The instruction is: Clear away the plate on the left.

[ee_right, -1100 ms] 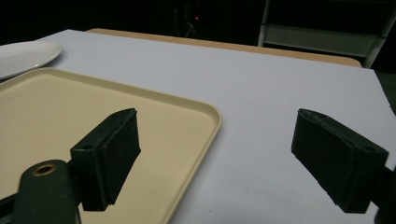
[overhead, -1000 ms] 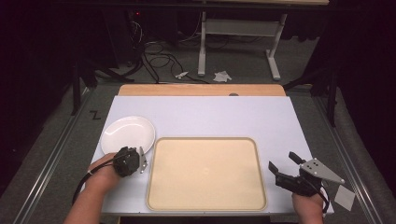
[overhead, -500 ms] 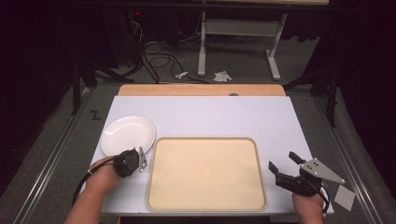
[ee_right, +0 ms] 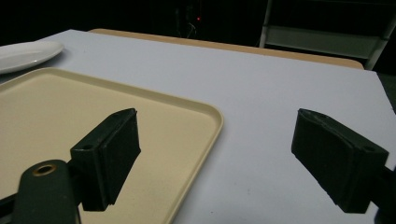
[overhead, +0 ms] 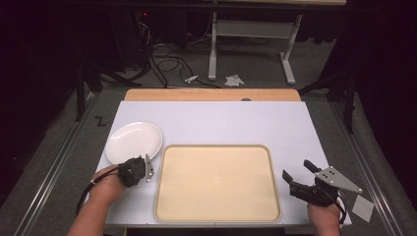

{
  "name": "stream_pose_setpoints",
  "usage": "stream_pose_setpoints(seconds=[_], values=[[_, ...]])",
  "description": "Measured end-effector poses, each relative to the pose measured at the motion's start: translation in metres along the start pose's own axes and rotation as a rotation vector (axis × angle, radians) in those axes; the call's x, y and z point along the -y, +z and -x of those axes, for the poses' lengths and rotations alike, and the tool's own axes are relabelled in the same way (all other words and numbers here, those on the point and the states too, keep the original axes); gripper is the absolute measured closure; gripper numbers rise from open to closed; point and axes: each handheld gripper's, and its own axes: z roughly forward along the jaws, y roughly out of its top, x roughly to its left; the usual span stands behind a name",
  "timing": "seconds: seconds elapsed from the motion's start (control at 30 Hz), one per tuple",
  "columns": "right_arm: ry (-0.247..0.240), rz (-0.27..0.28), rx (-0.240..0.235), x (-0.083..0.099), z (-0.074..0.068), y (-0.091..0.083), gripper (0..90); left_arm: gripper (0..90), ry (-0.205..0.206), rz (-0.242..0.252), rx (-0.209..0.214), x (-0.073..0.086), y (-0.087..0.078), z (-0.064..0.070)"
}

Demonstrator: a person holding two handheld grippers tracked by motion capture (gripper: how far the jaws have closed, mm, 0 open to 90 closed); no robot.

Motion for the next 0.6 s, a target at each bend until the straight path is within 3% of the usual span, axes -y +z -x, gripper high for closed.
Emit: stream_pose_setpoints(seconds=[0.23, 0.37, 0.6], values=[[-0.001, 0.007, 0.007, -0.001, 0.0, -0.003, 16.3, 84.8, 0.02, 0.034, -0.055, -0.007, -0.004, -0.004], [0.001, 0.003, 0.008, -0.001, 0.0, -0.001, 16.3, 86.4, 0.01, 0.064, -0.082, -0.01, -0.007, -0.008], [0.0, 0.006, 0.005, -0.001, 0.0, -0.002, 16.3, 86.9, 0.007, 0.072, -0.091, -0.01, -0.01, -0.01]])
